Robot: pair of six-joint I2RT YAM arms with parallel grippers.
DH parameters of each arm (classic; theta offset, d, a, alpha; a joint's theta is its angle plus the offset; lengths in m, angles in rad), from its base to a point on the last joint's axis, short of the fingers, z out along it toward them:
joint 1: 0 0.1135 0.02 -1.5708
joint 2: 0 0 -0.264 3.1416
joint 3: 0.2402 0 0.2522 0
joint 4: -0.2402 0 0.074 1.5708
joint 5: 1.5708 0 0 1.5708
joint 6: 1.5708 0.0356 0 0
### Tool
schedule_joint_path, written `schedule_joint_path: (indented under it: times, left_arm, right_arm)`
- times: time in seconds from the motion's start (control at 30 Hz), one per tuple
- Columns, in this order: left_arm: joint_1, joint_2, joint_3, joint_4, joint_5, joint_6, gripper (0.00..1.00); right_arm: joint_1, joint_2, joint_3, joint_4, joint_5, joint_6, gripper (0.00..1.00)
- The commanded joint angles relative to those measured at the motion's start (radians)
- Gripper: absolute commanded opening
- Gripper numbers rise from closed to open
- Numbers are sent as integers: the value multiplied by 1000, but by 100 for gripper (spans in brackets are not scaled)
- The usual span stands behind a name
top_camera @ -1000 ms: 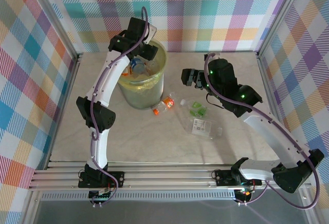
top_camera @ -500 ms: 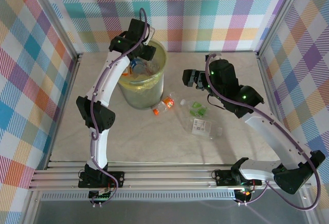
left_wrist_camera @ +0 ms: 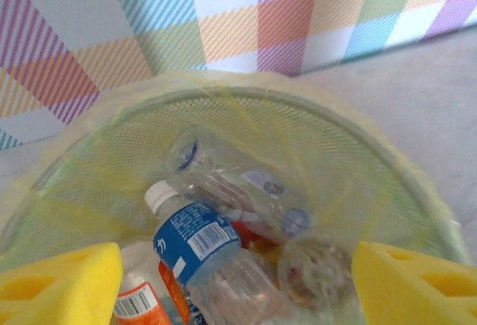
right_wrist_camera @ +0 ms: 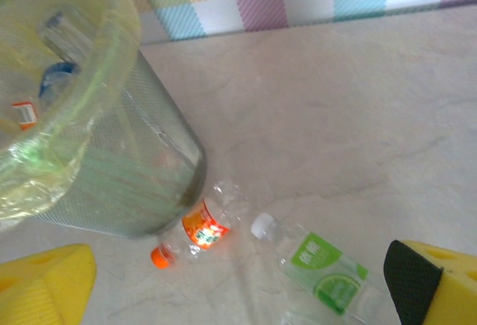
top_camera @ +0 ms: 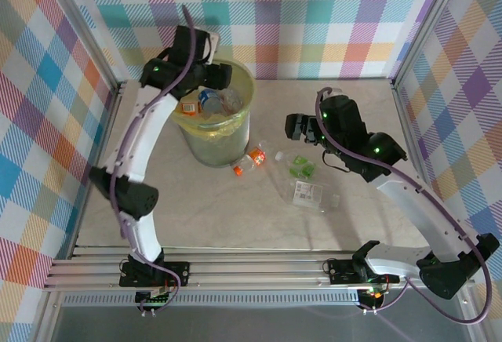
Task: Put the plastic bottles in the bin
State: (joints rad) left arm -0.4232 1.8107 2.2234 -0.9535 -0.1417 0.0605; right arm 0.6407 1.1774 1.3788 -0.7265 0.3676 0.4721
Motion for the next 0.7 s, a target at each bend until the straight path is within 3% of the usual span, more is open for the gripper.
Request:
schedule_joint_path:
  times: [0.0,0.17,0.3,0.43,0.67]
  left_arm:
    - [-58,-168,-174,89,60,-83,83]
    - [-237,-387,-512,231,-30,-169,84]
    - [-410,-446,-654,265,-177,-188,85]
    - [-532,-412,-793,323,-253,-236,87]
    - [-572,-199,-861,405,-241,-242,93]
  right_arm:
    - [-43,-43,-32,-104,6,48,100]
    - [-202,-104,-133,-124,-138,86,100]
    - [-329,-142,-211,-113,-232,96,100]
    - [-386,-165,-258,-113,-240,103,100]
    - [-429,-173,-291,-108,-257,109,100]
